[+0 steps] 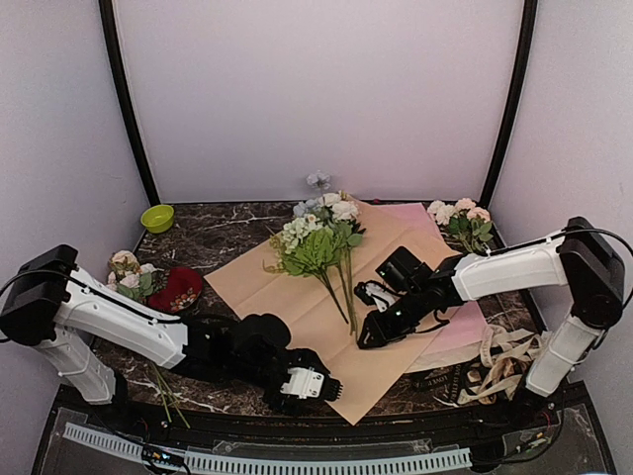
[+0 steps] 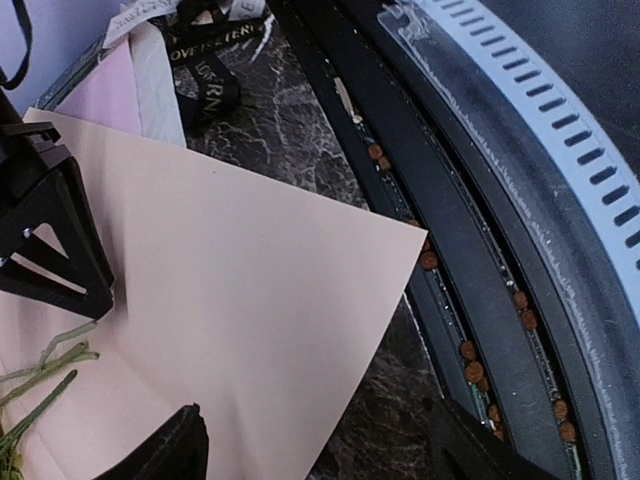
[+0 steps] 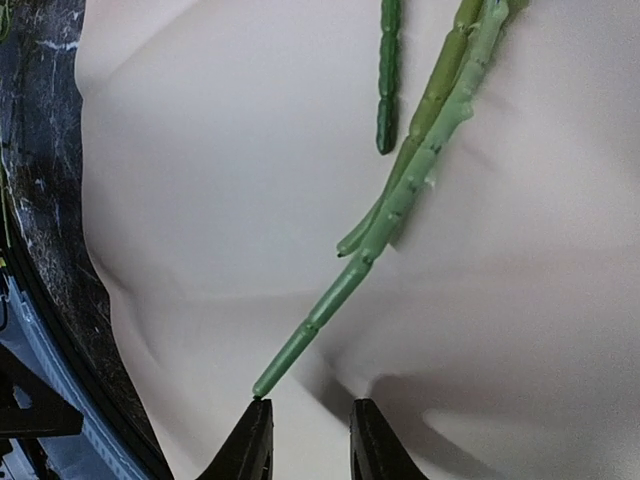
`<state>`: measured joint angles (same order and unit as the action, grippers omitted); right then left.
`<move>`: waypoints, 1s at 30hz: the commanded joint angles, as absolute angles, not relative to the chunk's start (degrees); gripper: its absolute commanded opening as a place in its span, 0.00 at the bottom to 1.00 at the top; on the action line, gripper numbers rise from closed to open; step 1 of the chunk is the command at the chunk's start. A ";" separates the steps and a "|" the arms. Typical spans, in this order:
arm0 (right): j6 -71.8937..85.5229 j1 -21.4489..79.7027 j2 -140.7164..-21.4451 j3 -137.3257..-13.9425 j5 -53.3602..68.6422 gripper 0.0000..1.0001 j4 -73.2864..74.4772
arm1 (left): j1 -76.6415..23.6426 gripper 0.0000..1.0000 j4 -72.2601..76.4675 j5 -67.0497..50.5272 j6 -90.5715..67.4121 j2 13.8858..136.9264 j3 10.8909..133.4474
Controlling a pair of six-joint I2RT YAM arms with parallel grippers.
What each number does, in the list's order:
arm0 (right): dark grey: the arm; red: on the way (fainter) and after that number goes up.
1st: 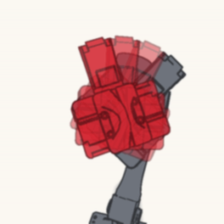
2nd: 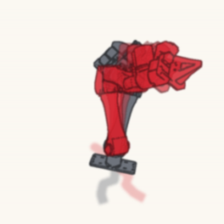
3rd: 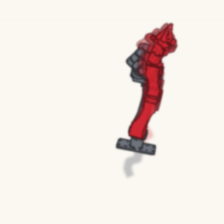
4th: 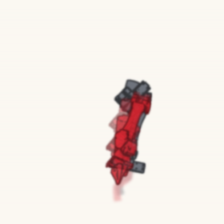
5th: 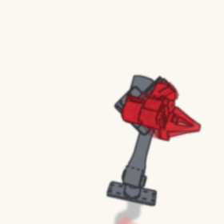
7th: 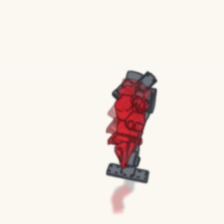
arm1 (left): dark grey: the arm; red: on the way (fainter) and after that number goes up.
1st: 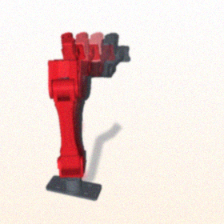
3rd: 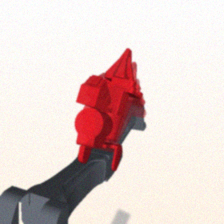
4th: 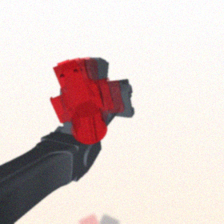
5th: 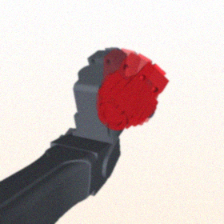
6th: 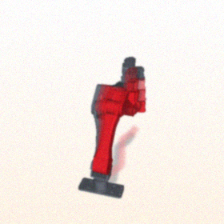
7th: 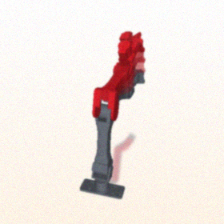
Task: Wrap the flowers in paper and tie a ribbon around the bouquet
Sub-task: Pick up the bottom corner of the flattened wrapping paper from the center of the board.
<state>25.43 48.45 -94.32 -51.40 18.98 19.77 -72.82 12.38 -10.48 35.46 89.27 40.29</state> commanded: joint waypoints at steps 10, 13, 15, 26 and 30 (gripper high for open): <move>26.10 51.26 -95.30 -45.14 22.47 0.28 13.89 | -73.39 0.75 18.62 -9.13 46.13 102.24 46.50; 26.03 51.33 -95.32 -44.47 22.54 0.28 13.29 | -73.36 0.74 18.88 -8.75 46.70 103.63 46.18; 26.10 51.33 -95.08 -43.95 22.65 0.28 13.12 | -73.32 0.74 18.64 -8.22 45.60 104.07 46.73; 25.25 51.42 -93.19 -44.47 23.31 0.28 17.16 | -73.30 0.84 2.74 -12.98 48.48 100.13 50.18; 25.27 51.48 -93.42 -45.05 23.44 0.28 17.75 | -73.65 0.88 -2.16 -8.11 52.28 99.49 49.83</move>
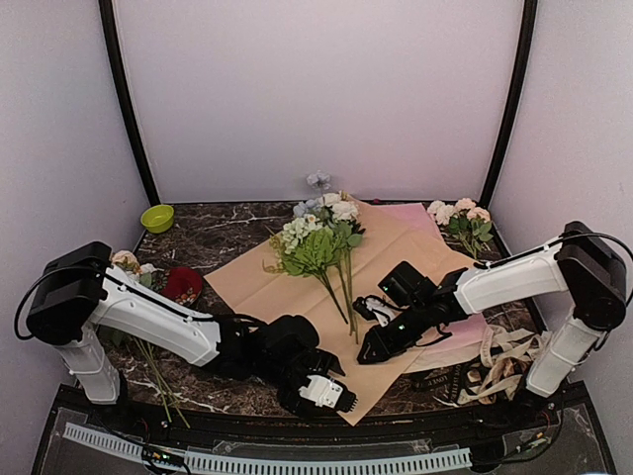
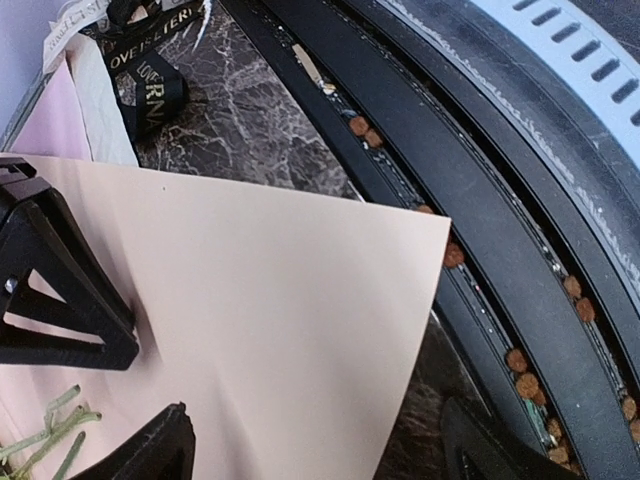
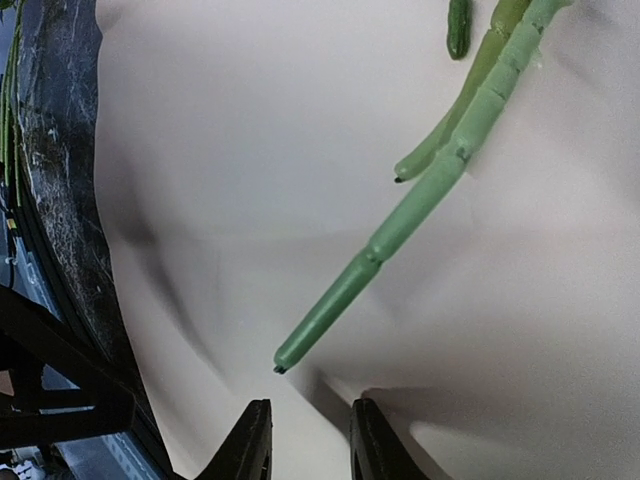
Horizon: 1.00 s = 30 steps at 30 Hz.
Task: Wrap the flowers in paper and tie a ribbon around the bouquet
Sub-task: Pick up the bottom corner of the flattened wrapping paper from the center of the board.
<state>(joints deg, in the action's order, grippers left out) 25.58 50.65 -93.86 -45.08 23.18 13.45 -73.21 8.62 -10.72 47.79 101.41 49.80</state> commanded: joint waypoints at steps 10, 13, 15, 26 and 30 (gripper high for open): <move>25.83 51.68 -94.71 -44.53 24.69 0.28 15.49 | -74.52 0.76 17.05 4.75 57.91 102.94 46.54; 25.87 51.77 -94.85 -44.18 25.05 0.28 15.03 | -74.51 0.75 20.21 4.39 58.74 103.04 45.06; 25.93 51.77 -94.75 -43.80 25.23 0.28 14.71 | -74.47 0.73 20.87 3.61 58.00 102.58 44.59; 24.87 51.77 -95.30 -44.04 27.13 0.28 14.75 | -73.42 0.43 19.63 0.13 51.80 102.22 45.75; 24.25 51.77 -95.01 -44.46 27.17 0.29 15.75 | -72.99 0.26 15.59 -2.97 49.78 102.13 47.02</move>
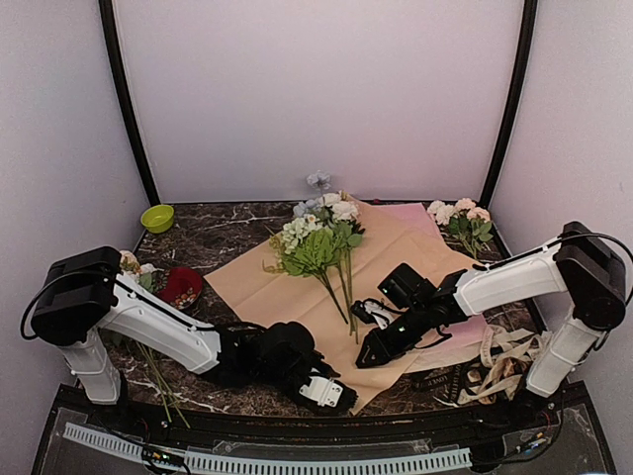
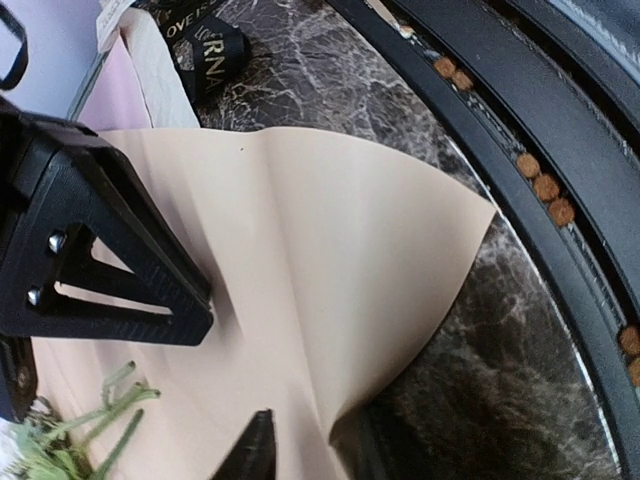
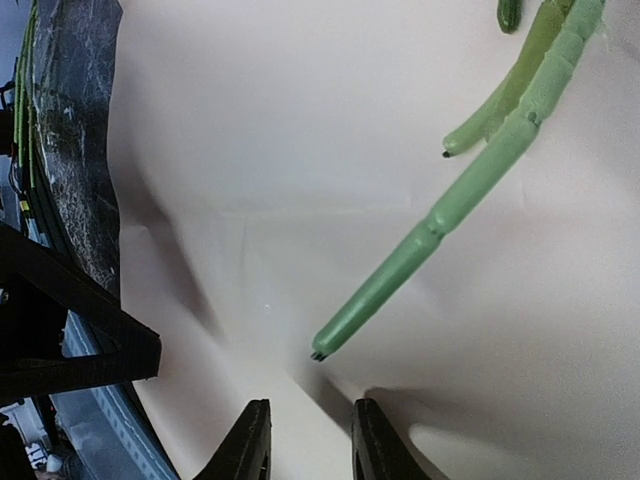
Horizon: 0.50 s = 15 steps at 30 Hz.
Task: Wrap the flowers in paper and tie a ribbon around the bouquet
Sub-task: Pick up the bottom corner of the flattened wrapping paper from the center of the board.
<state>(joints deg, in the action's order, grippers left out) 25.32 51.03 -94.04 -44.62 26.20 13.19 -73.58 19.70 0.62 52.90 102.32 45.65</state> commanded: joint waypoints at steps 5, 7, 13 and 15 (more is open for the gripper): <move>23.66 51.68 -94.51 -45.03 29.44 0.29 15.64 | -72.15 0.03 12.48 -6.83 47.04 101.37 48.33; 22.87 51.48 -93.90 -45.65 30.73 0.30 15.79 | -71.28 0.00 11.70 -8.00 45.36 101.03 48.70; 15.92 49.39 -87.62 -48.42 33.24 0.35 17.98 | -66.90 0.00 10.20 -16.17 39.13 98.56 49.36; 12.33 48.45 -85.65 -49.13 33.29 0.38 19.24 | -65.15 0.00 9.46 -20.41 36.67 97.87 49.99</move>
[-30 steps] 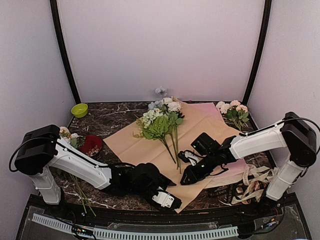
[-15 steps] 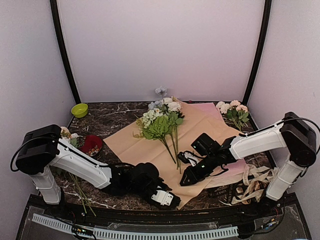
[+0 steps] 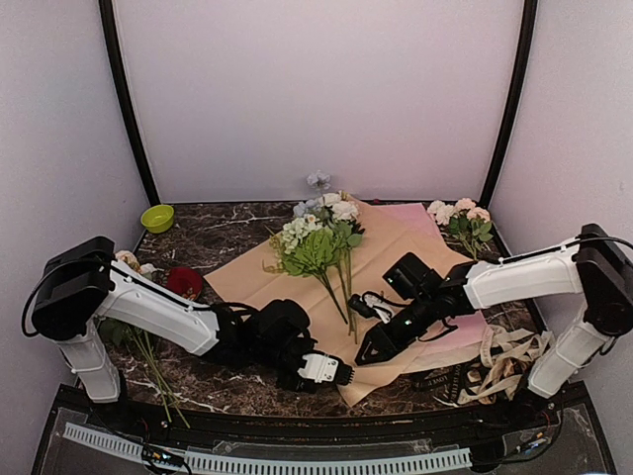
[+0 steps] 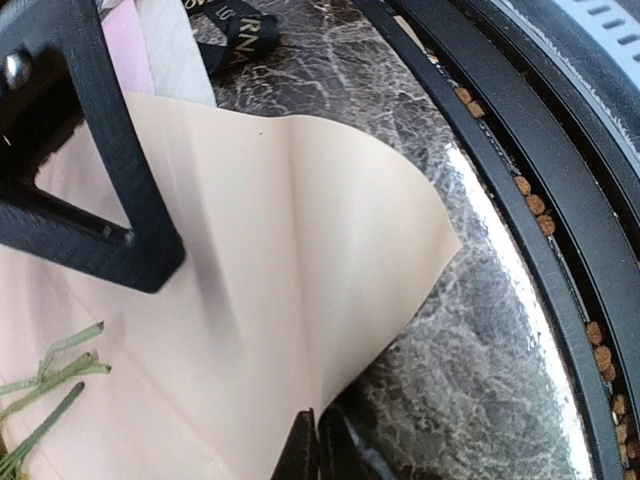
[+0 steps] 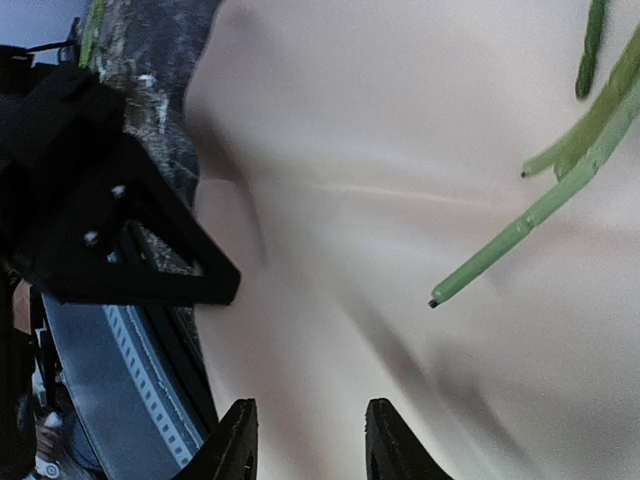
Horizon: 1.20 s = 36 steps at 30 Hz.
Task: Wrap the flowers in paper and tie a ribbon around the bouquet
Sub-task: Pick up the bottom corner of the flattened wrapping paper from the center of the board, then pass from the left arm to the right
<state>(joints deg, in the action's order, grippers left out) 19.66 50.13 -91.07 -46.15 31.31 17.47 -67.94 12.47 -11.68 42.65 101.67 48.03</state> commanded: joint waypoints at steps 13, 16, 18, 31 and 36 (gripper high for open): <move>-24.74 48.27 -69.23 -41.15 34.89 0.60 18.04 | -57.65 0.00 8.39 -35.69 29.61 98.62 54.69; -30.97 48.26 -66.30 -37.56 34.62 0.67 17.07 | -55.95 0.00 8.28 -37.91 29.33 99.78 55.77; -32.50 48.25 -65.74 -36.48 30.47 0.68 16.42 | -54.98 0.00 7.94 -39.19 29.26 100.67 56.61; -33.24 45.62 -75.91 -39.57 25.81 0.57 17.11 | -52.54 0.00 4.58 -42.00 31.48 103.14 59.67; -31.08 43.68 -76.25 -39.80 29.47 0.09 14.71 | -51.91 0.00 3.75 -44.25 31.73 103.18 59.64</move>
<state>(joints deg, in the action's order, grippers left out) -32.27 45.39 -76.27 -37.93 26.22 16.86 -52.58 6.22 -41.39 30.83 103.31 58.17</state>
